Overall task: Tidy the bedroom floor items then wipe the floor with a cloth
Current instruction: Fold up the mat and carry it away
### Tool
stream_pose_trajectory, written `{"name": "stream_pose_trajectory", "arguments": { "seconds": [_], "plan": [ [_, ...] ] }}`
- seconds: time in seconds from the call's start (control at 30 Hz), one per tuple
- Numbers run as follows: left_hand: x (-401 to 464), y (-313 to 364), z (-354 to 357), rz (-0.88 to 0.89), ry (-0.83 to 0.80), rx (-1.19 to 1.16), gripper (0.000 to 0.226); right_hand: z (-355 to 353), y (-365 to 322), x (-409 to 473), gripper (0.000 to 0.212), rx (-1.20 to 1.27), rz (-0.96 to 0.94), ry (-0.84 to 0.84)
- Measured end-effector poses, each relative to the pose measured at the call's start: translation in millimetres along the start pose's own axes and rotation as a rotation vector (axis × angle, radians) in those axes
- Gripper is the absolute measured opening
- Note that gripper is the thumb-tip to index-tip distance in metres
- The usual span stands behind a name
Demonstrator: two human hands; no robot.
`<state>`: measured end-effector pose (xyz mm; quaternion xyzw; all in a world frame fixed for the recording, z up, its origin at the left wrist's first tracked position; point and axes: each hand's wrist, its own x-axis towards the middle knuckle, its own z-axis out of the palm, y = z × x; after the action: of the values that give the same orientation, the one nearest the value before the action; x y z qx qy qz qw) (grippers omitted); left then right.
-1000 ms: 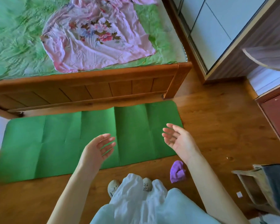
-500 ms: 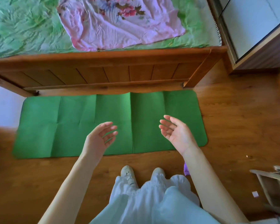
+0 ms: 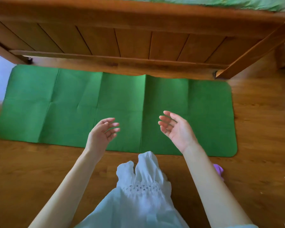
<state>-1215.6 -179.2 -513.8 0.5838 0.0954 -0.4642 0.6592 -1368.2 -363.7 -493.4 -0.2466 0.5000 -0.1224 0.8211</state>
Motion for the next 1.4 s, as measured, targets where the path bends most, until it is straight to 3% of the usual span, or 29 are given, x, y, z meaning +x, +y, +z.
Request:
{"name": "stream_pose_trajectory", "arguments": {
  "seconds": [0.3, 0.57, 0.7, 0.9, 1.13, 1.3, 1.4],
  "plan": [
    [168.1, -133.3, -62.4, 0.059, 0.011, -0.039, 0.016, -52.4, 95.9, 178.2, 0.018, -0.117, -0.008, -0.072],
    [281.7, -256.5, -130.4, 0.106, 0.037, -0.039, 0.027, -96.9, 200.3, 310.9, 0.019, -0.253, -0.007, -0.181],
    [309.6, -301.6, -159.7, 0.101, 0.093, -0.069, 0.015, -102.7, 244.9, 349.7, 0.019, -0.313, 0.001, -0.253],
    [317.1, -339.1, -184.7, 0.06, 0.212, -0.081, 0.019, -112.1, 285.7, 376.1, 0.016, -0.248, 0.056, -0.293],
    [315.6, -361.8, -181.3, -0.027, 0.258, -0.393, 0.022, -123.9, 301.1, 381.2, 0.017, -0.049, 0.133, -0.276],
    [312.6, -371.1, -184.5, 0.052, 0.267, -0.247, 0.024, -157.0, 299.1, 379.5, 0.016, -0.106, 0.046, -0.229],
    [314.7, -387.1, -193.2, 0.194, 0.297, 0.065, 0.017, -185.3, 307.2, 379.7, 0.011, -0.423, -0.13, -0.198]
  ]
}}
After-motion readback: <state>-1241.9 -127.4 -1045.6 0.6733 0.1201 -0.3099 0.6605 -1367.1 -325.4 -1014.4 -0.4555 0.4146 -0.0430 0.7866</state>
